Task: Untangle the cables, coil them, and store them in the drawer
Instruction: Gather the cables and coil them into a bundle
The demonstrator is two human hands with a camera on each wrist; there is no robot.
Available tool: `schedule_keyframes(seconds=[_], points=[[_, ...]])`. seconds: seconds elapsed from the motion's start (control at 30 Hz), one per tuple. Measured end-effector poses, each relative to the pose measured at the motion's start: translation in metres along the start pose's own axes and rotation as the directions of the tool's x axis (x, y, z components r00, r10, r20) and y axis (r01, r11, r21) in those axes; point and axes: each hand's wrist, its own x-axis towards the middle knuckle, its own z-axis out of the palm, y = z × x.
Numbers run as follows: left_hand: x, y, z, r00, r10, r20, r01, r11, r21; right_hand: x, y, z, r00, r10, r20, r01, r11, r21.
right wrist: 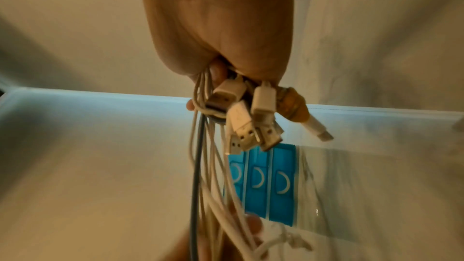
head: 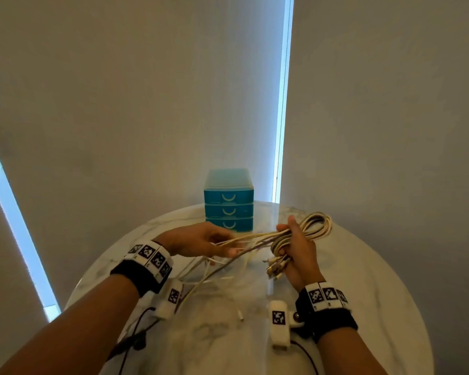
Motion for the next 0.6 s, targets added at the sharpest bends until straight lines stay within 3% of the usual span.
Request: schedule_keyframes(seconds=[0.17,0.33,0.43,0.5,0.57,0.6], points=[[-0.014,-0.028,-0.016,0.997,-0.056,-0.048,0.058,0.997,0.043,0.007,-0.004,-0.01,0.999,0.04,-0.021,-0.036,0.99,0.139],[-0.026,-0.03,-0.029,0.996,-0.061,0.066,0.065,0.996,-0.063,0.013,-0.003,-0.011,0.999,0.044,-0.03,-0.038,0.984,0.175],[-0.028,-0.027,-0.032,0.971,0.024,-0.238,-0.057,0.99,-0.131,0.012,-0.002,-0.01,0.999,0.035,-0.041,-0.028,0.987,0.161],[-0.029,-0.02,-0.032,0.925,0.086,-0.37,-0.211,0.927,-0.311,0.01,0.001,-0.005,0.999,0.028,-0.038,-0.022,0.989,0.149],[-0.03,-0.013,-0.035,0.944,0.171,-0.282,-0.307,0.768,-0.562,0.008,0.002,-0.003,0.999,0.019,-0.047,-0.012,0.989,0.144],[-0.032,-0.01,-0.036,0.965,0.195,-0.175,-0.262,0.699,-0.666,0.008,0.001,-0.004,0.998,0.018,-0.057,-0.009,0.988,0.151]])
